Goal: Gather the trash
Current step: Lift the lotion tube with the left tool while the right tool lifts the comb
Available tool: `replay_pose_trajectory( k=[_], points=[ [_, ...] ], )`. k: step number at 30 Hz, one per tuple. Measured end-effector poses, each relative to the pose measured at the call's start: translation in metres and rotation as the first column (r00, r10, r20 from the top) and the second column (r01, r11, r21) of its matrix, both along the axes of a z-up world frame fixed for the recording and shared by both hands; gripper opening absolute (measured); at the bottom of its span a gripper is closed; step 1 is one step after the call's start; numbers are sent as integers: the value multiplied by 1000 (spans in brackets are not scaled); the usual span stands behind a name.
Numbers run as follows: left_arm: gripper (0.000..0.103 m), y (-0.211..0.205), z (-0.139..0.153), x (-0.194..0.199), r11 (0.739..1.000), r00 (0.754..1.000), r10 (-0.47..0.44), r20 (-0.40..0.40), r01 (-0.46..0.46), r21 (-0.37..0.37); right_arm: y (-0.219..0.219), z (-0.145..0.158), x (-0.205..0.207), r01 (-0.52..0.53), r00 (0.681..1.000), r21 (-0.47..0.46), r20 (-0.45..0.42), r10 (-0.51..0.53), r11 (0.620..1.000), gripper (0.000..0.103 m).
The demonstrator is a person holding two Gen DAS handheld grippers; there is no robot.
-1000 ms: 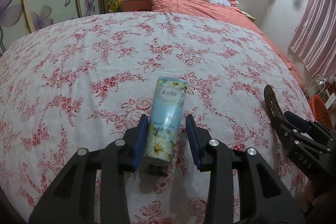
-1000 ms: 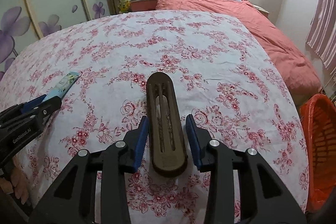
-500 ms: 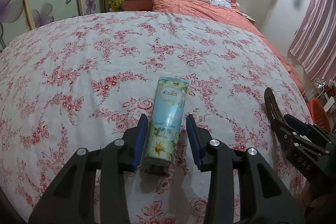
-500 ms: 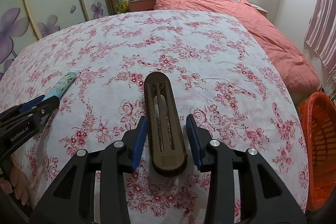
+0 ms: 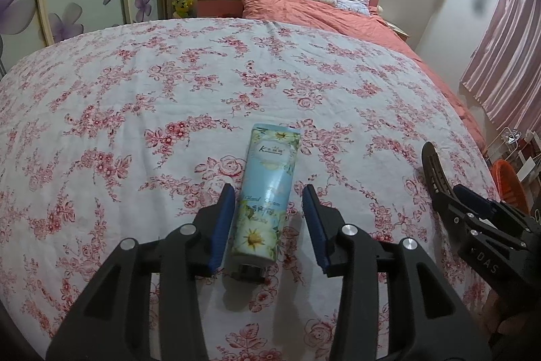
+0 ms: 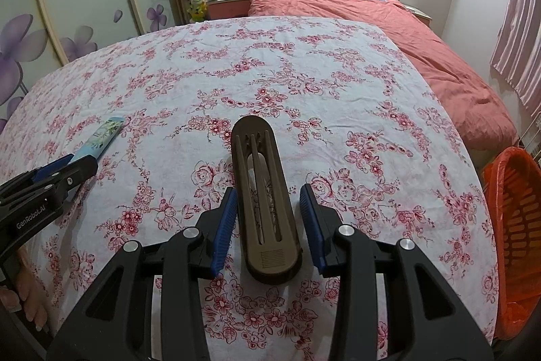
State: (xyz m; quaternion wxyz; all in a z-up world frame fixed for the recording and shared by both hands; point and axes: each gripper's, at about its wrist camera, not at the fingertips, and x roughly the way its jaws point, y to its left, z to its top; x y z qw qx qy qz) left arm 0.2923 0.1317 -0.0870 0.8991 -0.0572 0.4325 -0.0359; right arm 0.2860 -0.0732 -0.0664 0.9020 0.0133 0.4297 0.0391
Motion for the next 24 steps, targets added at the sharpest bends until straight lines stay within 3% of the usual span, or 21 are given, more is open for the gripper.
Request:
replay_pose_trajectory(
  k=[13, 18, 20, 21, 24],
  points=[
    [45, 0, 1, -2, 1000, 1000, -8, 3, 8, -13, 1, 1, 0, 1, 1000, 14, 0, -1, 1000, 39],
    [45, -11, 2, -6, 998, 999, -37, -4, 37, 50, -1, 1, -1, 5, 1000, 40, 3, -5, 999, 37],
    [40, -15, 1, -4, 997, 999, -36, -6, 36, 73, -2, 1, -1, 7, 1000, 37, 4, -7, 999, 32],
    [31, -18, 1, -2, 995, 999, -39, -6, 40, 86, -3, 2, -1, 7, 1000, 42, 5, -7, 999, 32],
    [29, -22, 1, 3, 995, 999, -48, -4, 48, 90, -5, 2, -3, 5, 1000, 57, 10, -6, 998, 29]
  ],
)
